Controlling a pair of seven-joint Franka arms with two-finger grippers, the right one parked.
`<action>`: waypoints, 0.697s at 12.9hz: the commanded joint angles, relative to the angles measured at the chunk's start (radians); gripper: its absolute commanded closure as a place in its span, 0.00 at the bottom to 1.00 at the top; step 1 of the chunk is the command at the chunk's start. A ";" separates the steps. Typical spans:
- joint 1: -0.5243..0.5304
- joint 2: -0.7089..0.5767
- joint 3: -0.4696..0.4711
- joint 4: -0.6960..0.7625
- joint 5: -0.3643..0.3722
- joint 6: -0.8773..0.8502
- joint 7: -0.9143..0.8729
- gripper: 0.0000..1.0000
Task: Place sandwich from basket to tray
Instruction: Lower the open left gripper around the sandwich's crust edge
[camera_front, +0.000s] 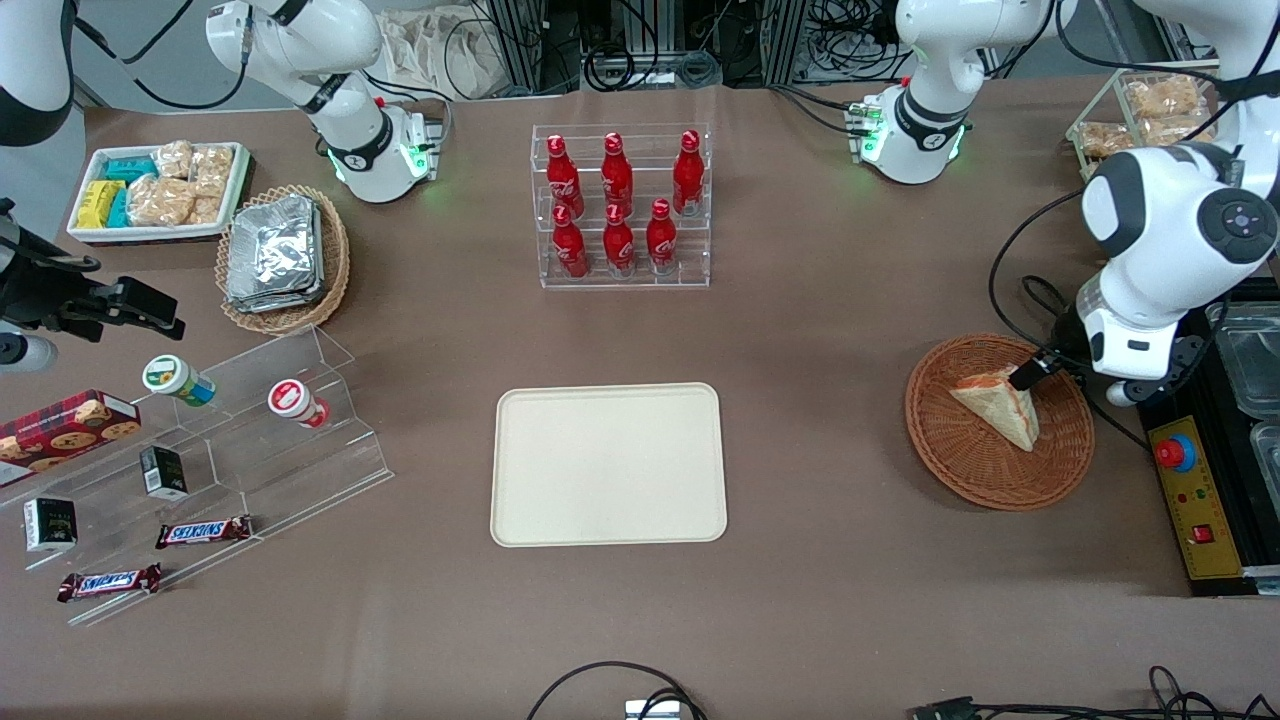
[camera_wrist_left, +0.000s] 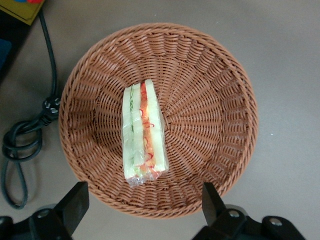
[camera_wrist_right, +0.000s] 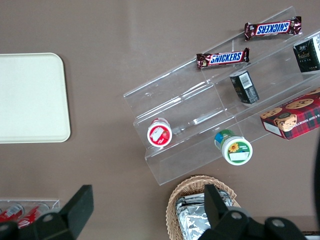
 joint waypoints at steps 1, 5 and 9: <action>0.007 0.026 -0.004 -0.043 0.003 0.090 -0.043 0.00; 0.007 0.071 -0.004 -0.064 0.002 0.164 -0.075 0.00; 0.007 0.094 -0.003 -0.080 0.002 0.205 -0.081 0.00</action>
